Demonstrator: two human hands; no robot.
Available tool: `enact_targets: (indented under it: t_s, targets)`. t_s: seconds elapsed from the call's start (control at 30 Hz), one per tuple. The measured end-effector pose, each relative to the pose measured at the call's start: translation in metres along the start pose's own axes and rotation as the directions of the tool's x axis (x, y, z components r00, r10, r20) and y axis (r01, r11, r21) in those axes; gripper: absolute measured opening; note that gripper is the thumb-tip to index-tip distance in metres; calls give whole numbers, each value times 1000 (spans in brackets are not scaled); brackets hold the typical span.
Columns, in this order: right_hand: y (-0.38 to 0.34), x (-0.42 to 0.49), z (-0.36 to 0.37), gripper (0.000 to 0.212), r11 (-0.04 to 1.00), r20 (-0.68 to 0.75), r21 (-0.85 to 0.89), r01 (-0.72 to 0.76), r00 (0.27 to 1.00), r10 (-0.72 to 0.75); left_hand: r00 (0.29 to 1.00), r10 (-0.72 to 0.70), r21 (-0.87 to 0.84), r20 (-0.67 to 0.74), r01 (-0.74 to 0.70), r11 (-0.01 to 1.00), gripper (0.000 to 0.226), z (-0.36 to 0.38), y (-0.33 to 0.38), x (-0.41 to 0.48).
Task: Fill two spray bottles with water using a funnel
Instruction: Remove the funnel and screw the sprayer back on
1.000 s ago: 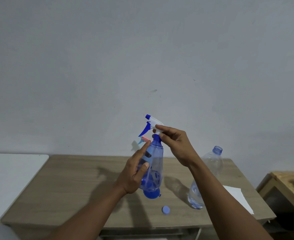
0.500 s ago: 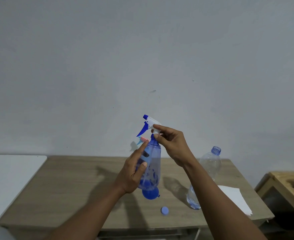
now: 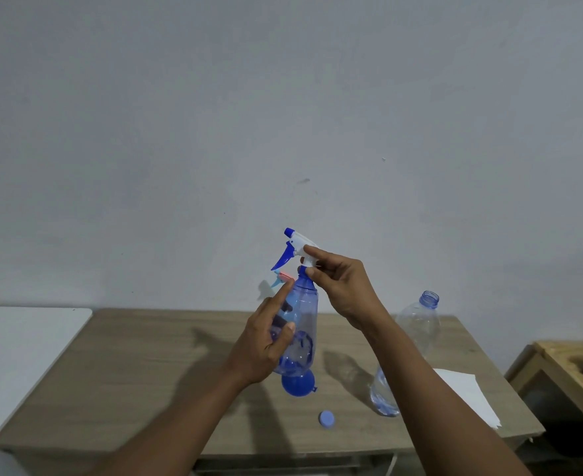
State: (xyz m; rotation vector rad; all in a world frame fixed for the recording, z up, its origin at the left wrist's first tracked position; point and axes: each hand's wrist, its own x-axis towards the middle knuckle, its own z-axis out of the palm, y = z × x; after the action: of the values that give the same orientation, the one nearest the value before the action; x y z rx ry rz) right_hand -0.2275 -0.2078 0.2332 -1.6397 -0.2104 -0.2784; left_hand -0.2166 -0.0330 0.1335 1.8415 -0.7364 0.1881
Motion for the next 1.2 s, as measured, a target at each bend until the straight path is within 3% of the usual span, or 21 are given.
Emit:
enact_targets:
  t_s: [0.17,0.37,0.43,0.53,0.63,0.73,0.9,1.0,1.1,1.2]
  targets:
    - [1,0,2,37,1000,4,-21,-17,1000,18,1000,19,32,-21,-19,999,61,2,1,-4]
    - [-3,-1,1,23,998,-3,-49,28,1000,-28,1000,-27,-64,12,28,998,59,-1,-2,-1]
    - [-3,-1,5,22,999,-53,2,33,998,-33,999,-38,-101,10,39,994,60,-1,1,0]
    - [3,1,13,39,999,-171,45,9,985,-1,998,-64,-161,-5,62,985,58,0,3,0]
    - [7,7,20,35,1000,-221,9,-11,975,13,999,-36,-158,-22,32,987,48,1,9,-3]
    - [10,11,23,21,993,-206,78,-89,973,103,1000,-7,-157,-19,4,988,48,4,5,-5]
    - [21,10,22,25,968,-173,218,-123,971,162,998,-19,-121,-54,12,993,50,7,-8,-10]
    - [29,4,13,22,962,-157,220,-165,967,202,982,-124,-98,-142,111,989,52,7,-29,-18]
    - [53,-9,4,26,964,-102,84,-252,960,260,940,-263,83,-215,286,955,49,6,-80,-38]
    - [84,-28,0,30,922,-99,-37,-386,919,381,860,-482,316,-169,511,799,62,6,-130,-65]
